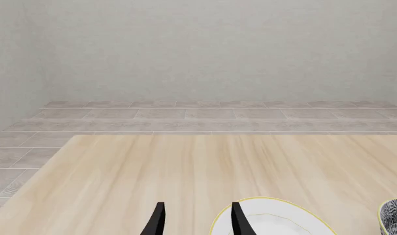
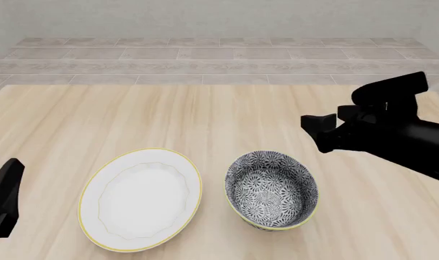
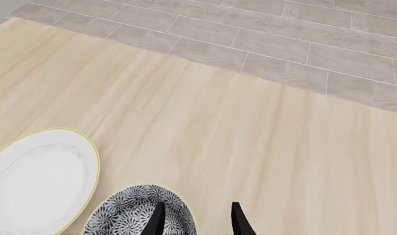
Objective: Put the bowl on the plate.
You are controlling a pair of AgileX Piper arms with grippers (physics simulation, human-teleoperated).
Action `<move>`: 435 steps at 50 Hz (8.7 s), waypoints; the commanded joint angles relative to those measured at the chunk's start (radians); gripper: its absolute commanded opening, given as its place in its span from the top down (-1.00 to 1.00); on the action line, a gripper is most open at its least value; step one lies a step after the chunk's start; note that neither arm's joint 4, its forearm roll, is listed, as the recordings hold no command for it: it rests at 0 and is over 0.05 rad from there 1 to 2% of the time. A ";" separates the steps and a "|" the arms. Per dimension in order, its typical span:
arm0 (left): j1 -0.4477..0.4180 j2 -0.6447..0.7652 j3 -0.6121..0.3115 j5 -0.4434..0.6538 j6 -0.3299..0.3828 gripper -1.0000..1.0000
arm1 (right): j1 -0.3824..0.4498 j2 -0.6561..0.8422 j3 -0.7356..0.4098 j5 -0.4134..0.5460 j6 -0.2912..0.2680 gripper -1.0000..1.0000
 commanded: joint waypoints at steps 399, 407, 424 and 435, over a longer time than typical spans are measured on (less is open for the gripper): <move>0.000 0.000 0.000 0.000 0.000 -1.00 | 0.050 0.174 -0.029 -0.168 0.200 1.00; 0.000 0.000 0.000 0.000 0.000 -1.00 | 0.084 0.231 -0.083 -0.180 0.211 1.00; 0.000 0.000 0.000 0.000 0.000 -1.00 | 0.132 0.338 -0.207 -0.172 0.224 1.00; 0.000 0.000 0.000 0.000 0.000 -1.00 | 0.178 0.418 -0.275 -0.182 0.247 1.00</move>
